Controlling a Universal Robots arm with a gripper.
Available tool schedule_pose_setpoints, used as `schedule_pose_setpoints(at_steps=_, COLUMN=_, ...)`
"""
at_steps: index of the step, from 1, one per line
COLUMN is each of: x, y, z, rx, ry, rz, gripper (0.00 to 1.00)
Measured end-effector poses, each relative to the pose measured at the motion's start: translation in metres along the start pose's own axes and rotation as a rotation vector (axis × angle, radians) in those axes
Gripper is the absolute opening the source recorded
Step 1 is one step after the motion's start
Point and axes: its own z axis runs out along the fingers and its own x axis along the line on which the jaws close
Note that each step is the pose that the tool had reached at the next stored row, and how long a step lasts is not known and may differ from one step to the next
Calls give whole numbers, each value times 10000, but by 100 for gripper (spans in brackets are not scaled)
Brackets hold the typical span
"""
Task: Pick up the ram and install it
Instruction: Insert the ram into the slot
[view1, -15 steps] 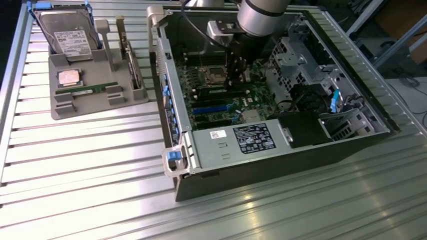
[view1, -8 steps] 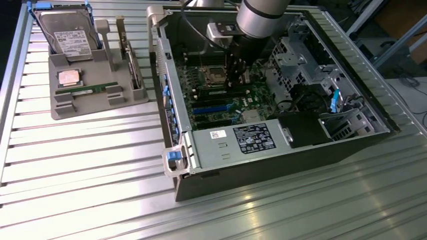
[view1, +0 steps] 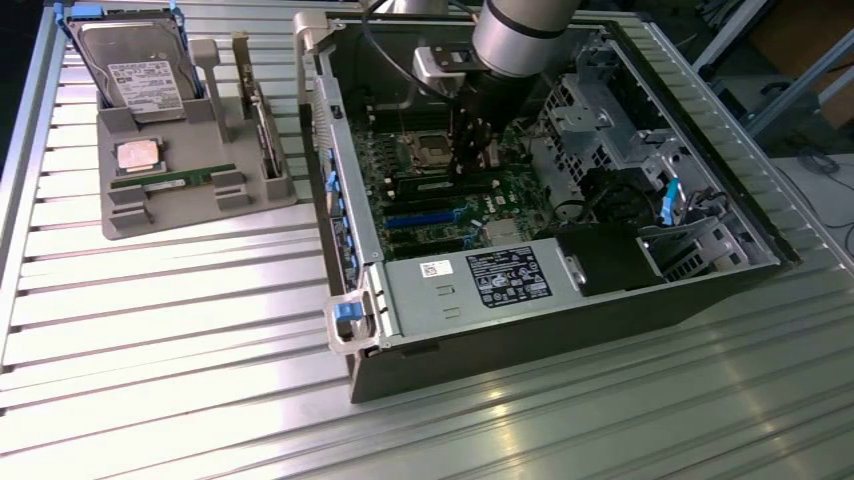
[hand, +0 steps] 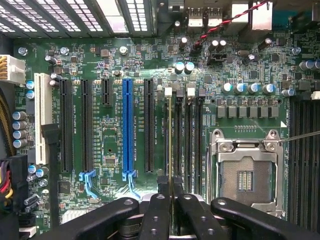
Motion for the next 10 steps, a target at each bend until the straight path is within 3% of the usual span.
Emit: schedule_pose_setpoints(at_steps=10, x=-2, y=32, z=1, rx=1, ry=10, rz=-188, gripper=13)
